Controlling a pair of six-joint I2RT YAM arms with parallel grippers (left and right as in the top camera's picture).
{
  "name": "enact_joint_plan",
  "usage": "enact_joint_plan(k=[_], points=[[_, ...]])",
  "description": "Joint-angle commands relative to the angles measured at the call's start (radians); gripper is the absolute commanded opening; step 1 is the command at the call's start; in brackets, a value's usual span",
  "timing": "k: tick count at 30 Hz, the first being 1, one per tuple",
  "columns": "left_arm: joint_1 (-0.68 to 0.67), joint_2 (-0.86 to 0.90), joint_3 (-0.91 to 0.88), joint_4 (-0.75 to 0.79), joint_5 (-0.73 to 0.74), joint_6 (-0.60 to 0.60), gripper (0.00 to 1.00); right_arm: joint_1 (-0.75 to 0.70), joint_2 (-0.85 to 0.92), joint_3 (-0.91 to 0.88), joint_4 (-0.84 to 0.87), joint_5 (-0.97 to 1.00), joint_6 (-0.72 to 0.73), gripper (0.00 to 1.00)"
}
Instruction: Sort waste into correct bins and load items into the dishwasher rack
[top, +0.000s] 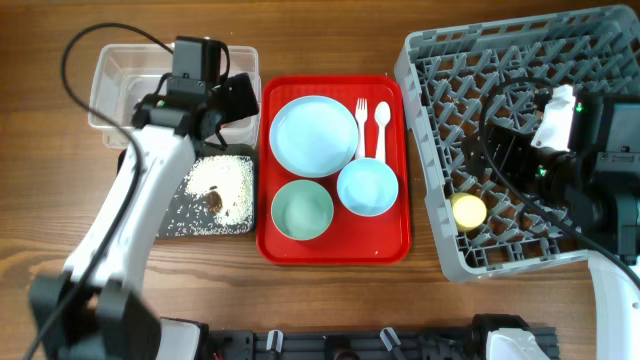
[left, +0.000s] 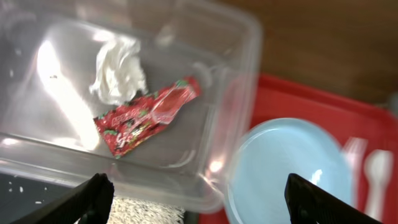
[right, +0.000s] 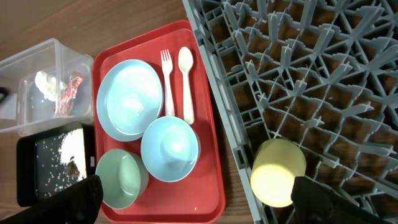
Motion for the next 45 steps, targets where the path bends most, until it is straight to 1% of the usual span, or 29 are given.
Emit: enact_joint_plan(k=[1, 5, 9, 14, 16, 19, 20, 22, 24, 25, 27, 30, 35, 38, 41, 45], points=[[-0.035, -0.242, 0.045, -0.101, 0.031, 0.019, 1.0, -0.002, 0.004, 0.013, 0.002, -0.013, -0.006, 1.0], [-0.053, -0.407, 0.045, -0.177, 0.031, 0.019, 1.0, -0.002, 0.004, 0.013, 0.005, -0.013, 0.002, 1.0], [-0.056, -0.502, 0.045, -0.182, 0.031, 0.019, 1.0, -0.002, 0.004, 0.013, 0.005, -0.013, 0.002, 1.0], [-0.056, -0.537, 0.045, -0.182, 0.031, 0.019, 1.0, -0.002, 0.004, 0.013, 0.006, -0.013, 0.002, 1.0], [-0.056, -0.537, 0.044, -0.222, 0.019, 0.023, 1.0, -0.002, 0.004, 0.013, 0.005, -0.013, 0.002, 1.0], [-0.053, -0.568, 0.012, -0.221, -0.078, 0.023, 1.0, -0.002, 0.004, 0.013, 0.006, -0.013, 0.002, 1.0], [-0.052, -0.598, -0.022, -0.211, -0.113, 0.023, 1.0, -0.002, 0.004, 0.013, 0.006, -0.013, 0.002, 1.0], [-0.027, -0.662, -0.099, -0.164, -0.111, 0.022, 1.0, -0.002, 0.004, 0.013, 0.006, -0.013, 0.002, 1.0], [0.017, -0.774, -0.241, -0.048, -0.067, 0.023, 1.0, -0.002, 0.004, 0.013, 0.006, -0.013, 0.002, 1.0], [0.044, -0.856, -0.345, 0.045, -0.045, 0.023, 1.0, -0.002, 0.004, 0.013, 0.006, -0.013, 0.002, 1.0], [0.071, -0.975, -0.483, 0.148, -0.027, 0.023, 1.0, -0.002, 0.004, 0.013, 0.006, -0.013, 0.002, 1.0], [0.092, -1.15, -0.653, 0.234, -0.017, 0.023, 1.0, -0.002, 0.004, 0.013, 0.006, -0.013, 0.002, 1.0], [0.127, -1.454, -0.972, 0.423, 0.0, 0.02, 1.0, -0.002, 0.004, 0.013, 0.006, -0.013, 0.002, 1.0], [0.127, -1.553, -1.094, 0.458, 0.0, -0.013, 1.0, -0.002, 0.004, 0.013, 0.006, -0.013, 0.002, 1.0], [0.127, -1.555, -1.189, 0.54, 0.0, -0.019, 1.0, -0.002, 0.004, 0.013, 0.006, -0.013, 0.002, 1.0], [0.128, -1.555, -1.255, 0.6, -0.025, -0.007, 1.0, -0.002, 0.006, 0.013, 0.006, -0.013, 0.002, 1.0]])
